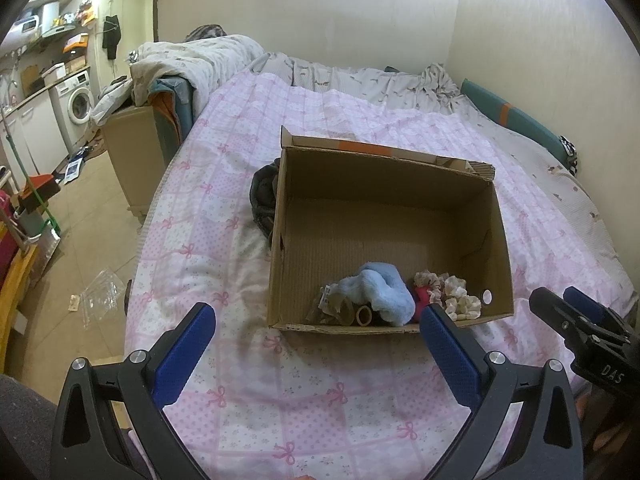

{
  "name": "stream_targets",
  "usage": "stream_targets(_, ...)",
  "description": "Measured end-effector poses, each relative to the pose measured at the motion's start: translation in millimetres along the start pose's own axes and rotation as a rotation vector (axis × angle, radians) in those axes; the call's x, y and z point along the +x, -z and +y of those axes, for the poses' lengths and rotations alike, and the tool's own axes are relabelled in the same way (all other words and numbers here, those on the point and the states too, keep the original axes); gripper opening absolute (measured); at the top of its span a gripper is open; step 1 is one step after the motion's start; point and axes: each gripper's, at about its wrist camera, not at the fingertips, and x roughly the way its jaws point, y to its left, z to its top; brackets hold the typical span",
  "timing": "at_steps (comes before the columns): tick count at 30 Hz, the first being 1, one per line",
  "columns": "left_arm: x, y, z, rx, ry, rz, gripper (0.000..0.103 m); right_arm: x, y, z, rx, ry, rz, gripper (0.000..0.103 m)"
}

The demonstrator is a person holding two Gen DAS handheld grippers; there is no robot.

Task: Organize soft objects

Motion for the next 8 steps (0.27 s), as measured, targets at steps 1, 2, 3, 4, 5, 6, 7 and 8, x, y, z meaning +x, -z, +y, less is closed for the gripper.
stream_targets(1, -0.3, 0.8, 0.5, 0.0, -0.001, 0.0, 0.102, 0.1, -0.2, -0.1, 0.0, 0.0, -0.001, 0.103)
stream_targets(2, -1.1, 0.9, 1.1, 0.001, -0.002, -0.002, 0.102, -0.1, -0.7, 0.0, 0.001, -0.002, -0.001, 0.103)
stream_targets(3, -0.3, 0.7, 0.5, 0.001, 0.0, -0.002, 0.102, 0.0, -0.6, 0.0, 0.0, -0.001, 0.0, 0.103)
stream_targets(4, -0.3, 0.7, 0.4, 0.0, 0.001, -0.001, 0.102, 0.3, -0.9, -0.1, 0.0, -0.001, 0.0, 0.103)
stream_targets(5, -0.7, 1.0, 1.4, 0.0, 0.006, -0.002, 0.102, -0.1, -0.5, 0.0, 0.001, -0.001, 0.0, 0.103)
stream_targets(6, -0.5, 1.0, 1.1, -0.001, 0.006, -0.004, 0.102, -0.2, -0.4, 0.0, 0.0, -0.001, -0.001, 0.103)
stream_targets(7, -0.6, 0.9, 1.4, -0.001, 0.007, -0.004, 0.102, -0.4, -0.8, 0.0, 0.0, -0.002, -0.003, 0.103)
stream_targets(8, -0.4, 0.8, 2.4, -0.001, 0.007, -0.003, 0.102, -0.3, -1.5, 0.4, -0.001, -0.002, -0.004, 0.103)
